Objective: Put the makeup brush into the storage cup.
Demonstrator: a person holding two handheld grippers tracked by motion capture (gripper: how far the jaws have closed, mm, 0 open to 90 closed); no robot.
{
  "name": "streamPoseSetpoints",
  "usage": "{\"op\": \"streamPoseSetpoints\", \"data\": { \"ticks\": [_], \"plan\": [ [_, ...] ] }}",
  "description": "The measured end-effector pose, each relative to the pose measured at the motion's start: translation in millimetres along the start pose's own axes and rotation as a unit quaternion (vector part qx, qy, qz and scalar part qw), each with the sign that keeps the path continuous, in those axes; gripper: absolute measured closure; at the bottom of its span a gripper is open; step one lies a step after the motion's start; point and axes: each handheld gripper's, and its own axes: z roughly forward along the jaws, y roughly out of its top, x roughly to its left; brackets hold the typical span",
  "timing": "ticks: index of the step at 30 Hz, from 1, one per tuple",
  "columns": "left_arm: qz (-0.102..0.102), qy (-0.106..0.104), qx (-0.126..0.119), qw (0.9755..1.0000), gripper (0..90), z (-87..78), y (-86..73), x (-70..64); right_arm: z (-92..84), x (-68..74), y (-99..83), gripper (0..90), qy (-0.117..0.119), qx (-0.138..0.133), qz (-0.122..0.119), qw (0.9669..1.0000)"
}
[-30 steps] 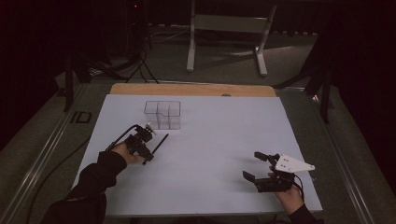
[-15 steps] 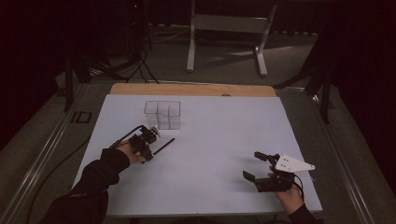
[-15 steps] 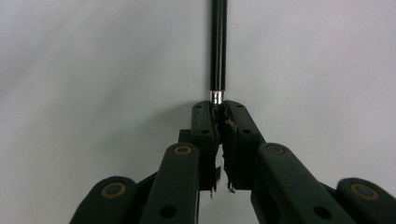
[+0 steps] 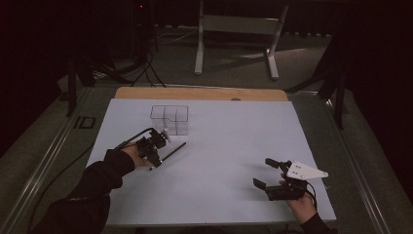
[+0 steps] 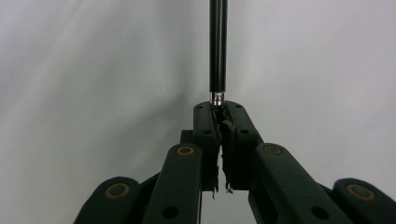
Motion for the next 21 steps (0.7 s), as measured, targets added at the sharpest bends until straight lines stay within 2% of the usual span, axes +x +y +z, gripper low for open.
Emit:
{"op": "streamPoseSetpoints", "data": {
  "ticks": [1,3,4,5,6,8,10,11,12,14,16,17,20,21],
  "plan": [
    [-0.002,-0.004,0.0,1.0,86.5,-0.7,0.8,-1.2,0.0,0.1,0.1,13.3,0.0,0.0,0.0,1.0],
    [0.014,-0.015,0.003,0.9998,86.5,-0.9,2.7,-6.4,0.0,0.3,0.2,13.2,0.0,0.0,-0.001,1.0],
    [0.014,-0.015,0.003,0.9998,86.6,-0.9,2.7,-6.4,0.0,0.3,0.2,13.3,0.0,0.0,0.0,1.0],
    [0.033,-0.018,0.011,0.9992,86.5,-0.7,5.5,-12.7,0.1,0.1,0.1,13.3,0.0,0.0,0.0,1.0],
    [0.033,-0.018,0.011,0.9992,86.5,-0.7,5.5,-12.7,0.1,0.1,0.1,13.3,0.0,0.0,0.0,1.0],
    [0.059,-0.022,0.009,0.998,86.5,-1.3,10.6,-25.1,0.3,0.0,0.1,13.3,0.001,0.0,-0.001,1.0],
    [0.064,-0.022,0.008,0.9976,86.5,-2.1,12.8,-28.3,0.3,0.0,0.1,13.3,0.001,0.001,-0.001,1.0],
    [0.079,-0.025,0.007,0.9965,86.5,-3.0,16.2,-34.3,0.6,0.0,-0.1,13.3,0.001,0.002,-0.001,1.0],
    [0.079,-0.025,0.007,0.9965,86.5,-3.0,16.2,-34.3,0.6,0.0,-0.1,13.3,0.001,0.002,-0.001,1.0],
    [0.104,-0.028,0.005,0.9942,86.4,-4.2,22.1,-41.3,1.1,0.1,-0.2,13.3,0.003,0.003,-0.003,1.0],
    [0.105,-0.033,0.003,0.994,86.5,-4.6,23.6,-42.6,1.1,0.2,-0.2,13.3,0.003,0.003,-0.003,1.0],
    [0.121,-0.038,-0.003,0.992,86.4,-5.7,26.2,-44.8,0.9,0.3,-0.1,13.2,0.003,0.003,-0.003,1.0],
    [0.13,-0.042,-0.008,0.9906,86.5,-6.2,28.1,-46.6,1.4,-0.1,-0.4,13.3,0.003,0.003,-0.002,1.0],
    [0.142,-0.045,-0.008,0.9888,86.4,-6.0,30.7,-48.0,1.8,0.2,-0.5,13.3,0.004,0.004,-0.003,1.0]
  ]
}}
